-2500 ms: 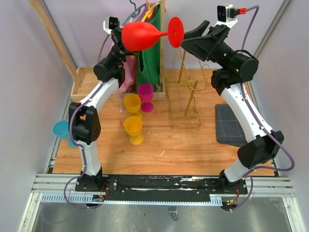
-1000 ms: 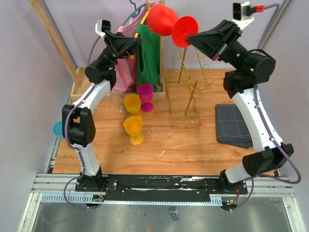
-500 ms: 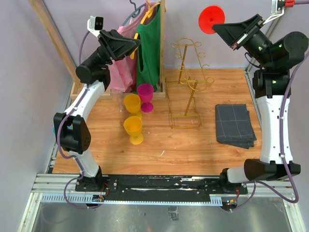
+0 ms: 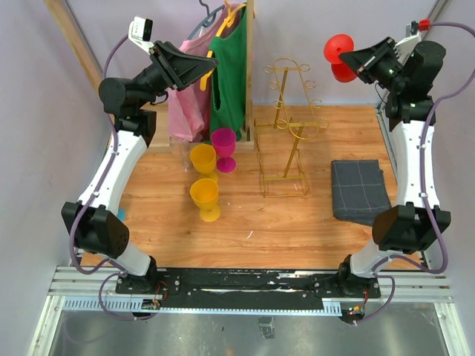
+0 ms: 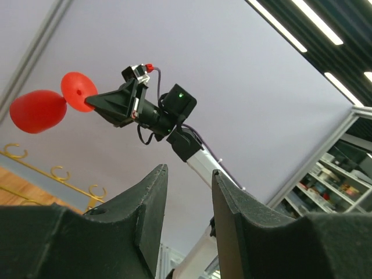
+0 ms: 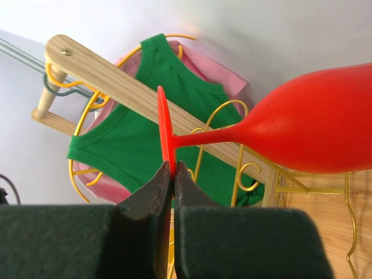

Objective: Place the wine glass upside down on the wine glass rack

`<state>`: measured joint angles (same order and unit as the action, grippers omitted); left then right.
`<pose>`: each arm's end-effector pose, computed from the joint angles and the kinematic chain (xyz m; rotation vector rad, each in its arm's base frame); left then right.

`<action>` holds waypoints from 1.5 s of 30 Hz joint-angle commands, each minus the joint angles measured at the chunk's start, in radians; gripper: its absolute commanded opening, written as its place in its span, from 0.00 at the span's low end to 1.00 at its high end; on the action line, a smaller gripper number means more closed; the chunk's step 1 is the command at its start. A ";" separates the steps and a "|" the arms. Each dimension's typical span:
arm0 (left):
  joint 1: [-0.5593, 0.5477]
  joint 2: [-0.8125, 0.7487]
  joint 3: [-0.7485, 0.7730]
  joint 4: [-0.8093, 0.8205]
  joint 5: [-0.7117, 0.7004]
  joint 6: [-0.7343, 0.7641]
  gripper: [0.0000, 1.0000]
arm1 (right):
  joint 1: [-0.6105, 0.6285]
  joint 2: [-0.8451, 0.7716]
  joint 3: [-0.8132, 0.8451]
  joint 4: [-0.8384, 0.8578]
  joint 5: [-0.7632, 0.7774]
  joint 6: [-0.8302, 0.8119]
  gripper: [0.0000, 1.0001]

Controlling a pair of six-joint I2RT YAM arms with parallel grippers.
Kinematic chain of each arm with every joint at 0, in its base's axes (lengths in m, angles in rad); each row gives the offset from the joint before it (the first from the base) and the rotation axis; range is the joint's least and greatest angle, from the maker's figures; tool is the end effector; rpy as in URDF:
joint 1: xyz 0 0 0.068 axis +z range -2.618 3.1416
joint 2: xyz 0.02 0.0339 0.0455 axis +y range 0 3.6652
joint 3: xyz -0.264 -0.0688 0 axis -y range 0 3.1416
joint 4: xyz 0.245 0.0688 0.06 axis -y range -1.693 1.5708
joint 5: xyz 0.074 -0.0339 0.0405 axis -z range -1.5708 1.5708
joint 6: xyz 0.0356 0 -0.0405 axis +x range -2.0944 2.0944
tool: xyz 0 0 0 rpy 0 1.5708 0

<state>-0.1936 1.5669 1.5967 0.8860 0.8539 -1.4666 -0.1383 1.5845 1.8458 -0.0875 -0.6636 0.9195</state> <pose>0.3102 -0.0882 0.5220 0.3442 1.1414 -1.7685 0.3450 -0.0259 0.5164 0.2128 1.5151 1.0927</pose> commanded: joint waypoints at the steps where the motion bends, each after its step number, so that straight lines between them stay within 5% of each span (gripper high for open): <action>1: 0.000 -0.053 -0.003 -0.272 -0.004 0.222 0.41 | -0.014 0.051 0.059 -0.011 0.014 0.007 0.01; 15: 0.000 -0.133 0.062 -0.753 -0.124 0.585 0.40 | 0.020 0.254 0.119 0.039 -0.008 0.110 0.01; 30: 0.000 -0.175 -0.005 -0.769 -0.125 0.617 0.40 | 0.095 0.420 0.255 0.032 -0.037 0.126 0.01; 45: 0.000 -0.166 -0.008 -0.783 -0.128 0.634 0.40 | 0.135 0.376 0.178 0.044 -0.041 0.111 0.01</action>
<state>-0.1936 1.4178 1.5967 0.1028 0.7296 -0.8494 -0.0261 2.0140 2.0518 -0.0769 -0.6849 1.0420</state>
